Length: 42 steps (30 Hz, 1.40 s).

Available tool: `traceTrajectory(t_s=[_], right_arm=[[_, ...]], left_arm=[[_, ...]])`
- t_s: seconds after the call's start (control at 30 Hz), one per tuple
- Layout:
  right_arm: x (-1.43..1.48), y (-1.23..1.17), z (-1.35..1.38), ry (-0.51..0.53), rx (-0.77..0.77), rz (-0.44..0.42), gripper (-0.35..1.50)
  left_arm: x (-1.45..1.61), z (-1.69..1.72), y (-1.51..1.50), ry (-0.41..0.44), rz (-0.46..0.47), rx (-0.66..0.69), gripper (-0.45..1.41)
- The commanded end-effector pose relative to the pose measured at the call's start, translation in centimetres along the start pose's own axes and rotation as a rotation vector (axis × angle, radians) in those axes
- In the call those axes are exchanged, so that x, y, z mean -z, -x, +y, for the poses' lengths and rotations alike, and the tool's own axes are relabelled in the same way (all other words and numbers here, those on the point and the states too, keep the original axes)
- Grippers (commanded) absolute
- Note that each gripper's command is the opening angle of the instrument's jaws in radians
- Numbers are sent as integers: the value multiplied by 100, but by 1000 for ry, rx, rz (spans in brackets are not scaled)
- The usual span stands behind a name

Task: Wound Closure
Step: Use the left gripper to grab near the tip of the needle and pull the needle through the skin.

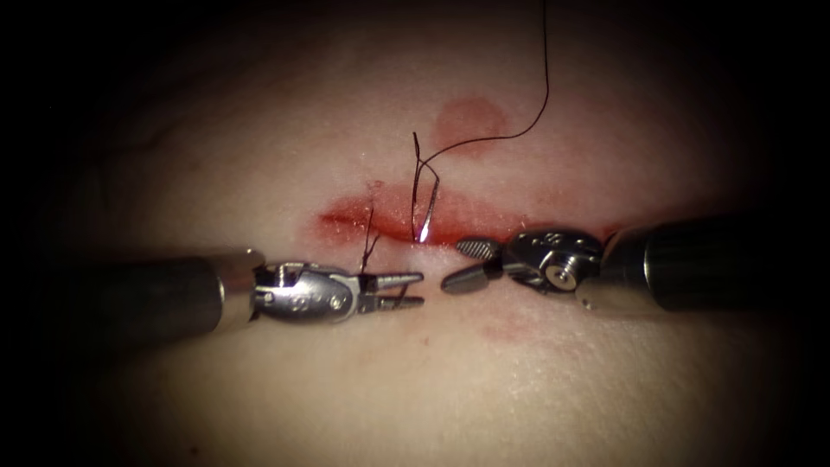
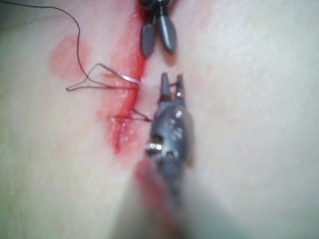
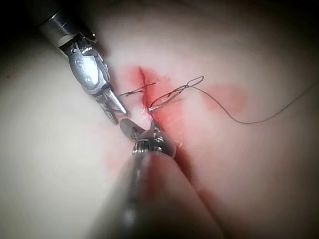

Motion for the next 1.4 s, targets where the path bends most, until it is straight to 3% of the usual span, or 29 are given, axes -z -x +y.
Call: traceTrajectory(t_s=[0.03, 0.23, 0.33, 0.5, 0.67, 1.0, 1.1, 1.2, 1.27, 1.37, 1.4], right_arm=[[-8, 4, -4, -4, -2, 0, 129], [-6, 4, -6, -5, -7, 0, 129], [-5, 4, -8, -9, -7, 0, 129], [-6, 2, -8, -24, -14, 0, 129], [-6, 1, -9, -31, -20, 0, 129], [-5, 3, -15, -48, -33, 1, 129], [-5, 3, -16, -52, -38, -2, 129], [-4, 3, -18, -53, -37, -2, 129], [-2, 3, -20, -55, -36, -2, 129], [0, 4, -20, -56, -36, -2, 129], [2, 4, -21, -58, -35, -3, 129]], left_arm=[[-7, 2, 7, 7, -1, 2, -35], [-8, 3, 10, 38, -28, -2, -35], [-7, 14, 0, 104, -30, 43, -35], [4, 29, -38, 222, 0, 261, -35], [24, 30, -82, 335, -1, 358, -35], [45, 36, -127, 444, 64, 413, -35], [47, 41, -139, 439, 61, 409, -35], [47, 37, -155, 387, 44, 321, -35], [50, 17, -170, 284, 7, 211, -35], [52, 3, -175, 217, -18, 160, -35], [56, -17, -179, 122, -21, 108, -35]])
